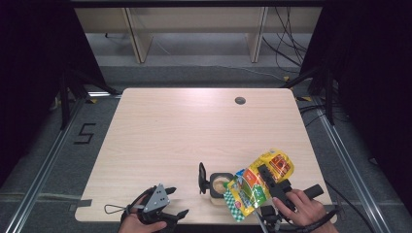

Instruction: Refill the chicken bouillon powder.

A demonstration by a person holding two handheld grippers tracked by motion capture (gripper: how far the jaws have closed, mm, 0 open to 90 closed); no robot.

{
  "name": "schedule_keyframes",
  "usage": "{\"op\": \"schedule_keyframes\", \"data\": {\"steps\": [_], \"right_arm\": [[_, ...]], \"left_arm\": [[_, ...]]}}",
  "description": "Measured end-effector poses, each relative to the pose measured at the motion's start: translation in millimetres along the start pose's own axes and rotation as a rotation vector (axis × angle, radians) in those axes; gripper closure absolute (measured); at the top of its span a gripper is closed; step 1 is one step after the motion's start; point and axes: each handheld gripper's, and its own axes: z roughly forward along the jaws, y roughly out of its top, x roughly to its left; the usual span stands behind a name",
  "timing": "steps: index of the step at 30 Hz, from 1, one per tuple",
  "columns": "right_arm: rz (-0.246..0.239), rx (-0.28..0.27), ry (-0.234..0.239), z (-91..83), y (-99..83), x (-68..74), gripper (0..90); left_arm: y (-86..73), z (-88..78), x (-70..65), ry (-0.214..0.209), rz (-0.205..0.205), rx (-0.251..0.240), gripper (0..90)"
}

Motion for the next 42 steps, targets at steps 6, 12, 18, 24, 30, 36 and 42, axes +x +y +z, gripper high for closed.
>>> {"op": "schedule_keyframes", "data": {"steps": [6, 12, 18, 24, 30, 36, 42], "right_arm": [[0.003, 0.003, -0.001, -0.8, -0.1, 0.0, 47.1], [-0.002, -0.001, -0.003, -0.6, 0.2, -0.3, 47.1], [0.011, 0.006, 0.007, -1.6, 0.6, 1.0, 47.1], [-0.001, -0.004, 0.0, -1.9, 2.9, 0.5, 47.1], [-0.005, -0.01, -0.011, -2.2, 3.6, -1.6, 47.5], [-0.018, -0.009, 0.004, -1.8, 3.3, -0.2, 47.7], [-0.007, 0.0, 0.005, -2.1, 3.5, -0.4, 47.9]], "left_arm": [[0.3, -0.6, 0.3, 0.008, 0.01, -0.003, 18.2], [0.4, -0.8, -0.1, 0.009, 0.004, 0.001, 18.2], [0.6, -1.2, 0.0, 0.007, 0.001, -0.002, 18.2], [0.4, -0.8, 0.2, 0.006, 0.002, -0.001, 18.2], [0.5, -0.8, 0.2, 0.005, 0.0, -0.004, 18.2], [0.5, 0.1, 1.0, 0.007, 0.009, -0.006, 18.2], [0.7, -0.9, 0.5, 0.002, -0.005, -0.008, 18.2]]}}
